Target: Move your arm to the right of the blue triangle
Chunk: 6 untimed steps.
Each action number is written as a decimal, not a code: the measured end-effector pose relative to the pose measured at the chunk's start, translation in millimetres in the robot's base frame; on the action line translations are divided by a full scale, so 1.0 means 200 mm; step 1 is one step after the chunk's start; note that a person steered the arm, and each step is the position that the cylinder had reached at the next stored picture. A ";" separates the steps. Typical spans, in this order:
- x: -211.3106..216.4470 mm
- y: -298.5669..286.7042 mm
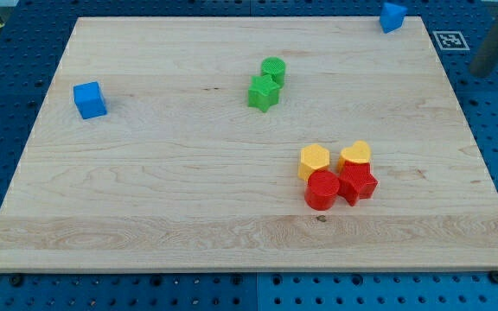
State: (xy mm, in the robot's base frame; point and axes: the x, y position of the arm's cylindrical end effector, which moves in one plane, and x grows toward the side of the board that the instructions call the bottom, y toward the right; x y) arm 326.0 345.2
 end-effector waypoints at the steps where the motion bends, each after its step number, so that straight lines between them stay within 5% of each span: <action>1: -0.34 0.00; 2: -0.67 -0.01; 6: -0.68 -0.30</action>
